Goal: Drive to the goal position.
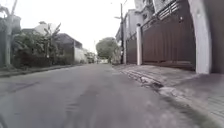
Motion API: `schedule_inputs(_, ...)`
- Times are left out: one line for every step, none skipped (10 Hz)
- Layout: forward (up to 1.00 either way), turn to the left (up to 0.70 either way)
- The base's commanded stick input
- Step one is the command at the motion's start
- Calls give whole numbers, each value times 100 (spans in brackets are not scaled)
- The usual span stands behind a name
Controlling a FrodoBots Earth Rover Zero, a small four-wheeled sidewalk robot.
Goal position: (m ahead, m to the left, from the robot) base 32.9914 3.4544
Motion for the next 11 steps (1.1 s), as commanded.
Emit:
schedule_inputs(100,6)
schedule_inputs(100,6)
schedule_inputs(100,6)
schedule_inputs(100,6)
schedule_inputs(100,6)
schedule_inputs(100,6)
schedule_inputs(100,6)
schedule_inputs(100,6)
schedule_inputs(100,6)
schedule_inputs(100,6)
schedule_inputs(100,6)
